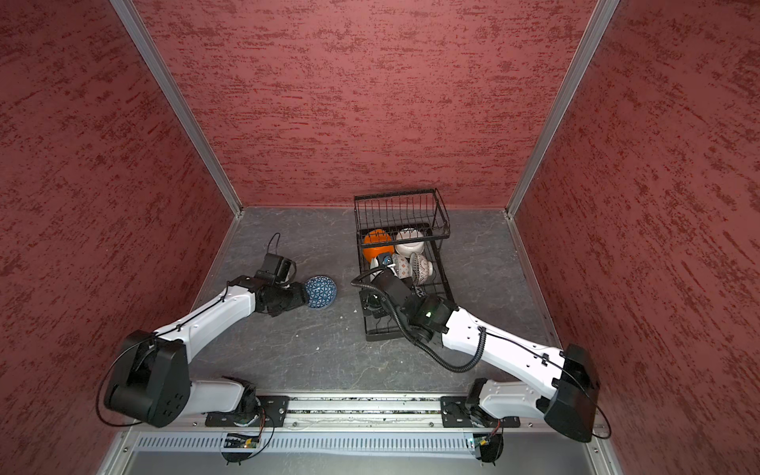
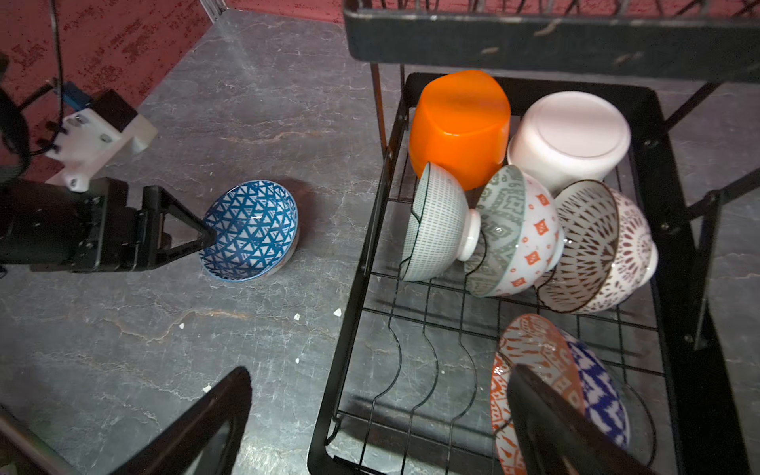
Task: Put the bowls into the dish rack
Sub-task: 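Lower the left gripper and grasp the blue-white bowl rim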
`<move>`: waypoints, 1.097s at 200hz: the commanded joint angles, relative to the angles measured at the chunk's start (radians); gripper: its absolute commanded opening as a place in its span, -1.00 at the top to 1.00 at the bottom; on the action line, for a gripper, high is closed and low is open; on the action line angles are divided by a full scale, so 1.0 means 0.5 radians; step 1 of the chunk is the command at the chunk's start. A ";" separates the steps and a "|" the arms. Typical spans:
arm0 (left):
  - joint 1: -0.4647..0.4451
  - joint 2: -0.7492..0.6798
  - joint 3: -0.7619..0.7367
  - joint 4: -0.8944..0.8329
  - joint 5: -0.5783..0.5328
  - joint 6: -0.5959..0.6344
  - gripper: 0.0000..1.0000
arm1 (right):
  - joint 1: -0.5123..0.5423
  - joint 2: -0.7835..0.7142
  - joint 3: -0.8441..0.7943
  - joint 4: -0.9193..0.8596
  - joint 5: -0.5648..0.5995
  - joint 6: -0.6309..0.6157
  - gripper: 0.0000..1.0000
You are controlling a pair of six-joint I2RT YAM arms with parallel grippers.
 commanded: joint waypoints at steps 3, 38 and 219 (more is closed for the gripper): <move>0.015 0.070 0.055 0.069 -0.046 0.042 -0.34 | -0.008 -0.020 -0.032 0.092 -0.083 0.015 -0.95; 0.018 0.151 0.054 0.131 -0.063 0.062 -0.14 | -0.008 -0.007 -0.046 0.061 -0.086 0.039 -0.95; -0.031 0.239 -0.019 0.248 -0.042 0.080 1.00 | -0.010 -0.001 -0.116 0.072 -0.060 0.072 -0.95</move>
